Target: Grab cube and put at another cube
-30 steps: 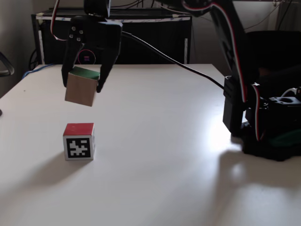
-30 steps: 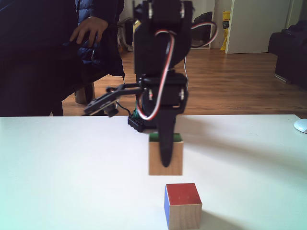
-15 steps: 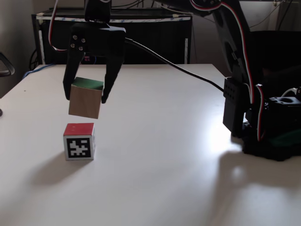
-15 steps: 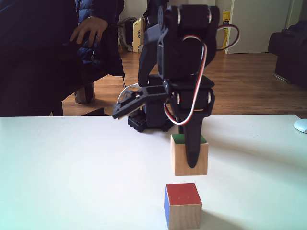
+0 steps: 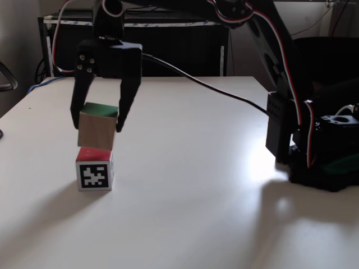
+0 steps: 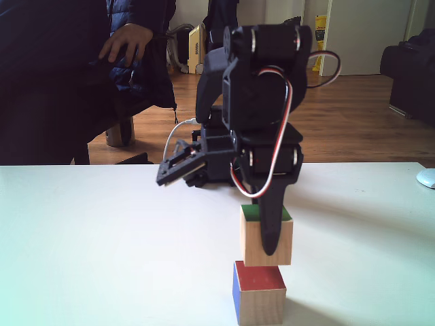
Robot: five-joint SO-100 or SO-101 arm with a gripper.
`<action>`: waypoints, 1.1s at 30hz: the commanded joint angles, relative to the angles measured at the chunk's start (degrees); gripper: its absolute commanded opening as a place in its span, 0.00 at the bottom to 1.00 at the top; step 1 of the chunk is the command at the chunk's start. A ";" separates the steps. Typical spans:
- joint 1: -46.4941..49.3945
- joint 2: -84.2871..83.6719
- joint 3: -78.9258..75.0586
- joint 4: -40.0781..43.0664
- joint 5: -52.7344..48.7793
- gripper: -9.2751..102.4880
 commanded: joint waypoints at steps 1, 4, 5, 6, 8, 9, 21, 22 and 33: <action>0.18 0.18 -3.25 0.09 -0.53 0.18; 0.44 -0.88 -3.78 0.09 -0.62 0.18; 0.44 -1.23 -3.87 0.09 -0.62 0.18; 0.44 -1.58 -3.87 0.09 -0.62 0.18; 0.44 -2.20 -3.96 0.09 -0.62 0.18; 0.53 -2.46 -4.13 0.09 -0.62 0.18; 1.05 -4.22 -5.45 0.09 -0.88 0.20; 1.05 -4.39 -5.36 0.09 -0.88 0.22; 0.79 -5.19 -4.92 0.09 -1.05 0.34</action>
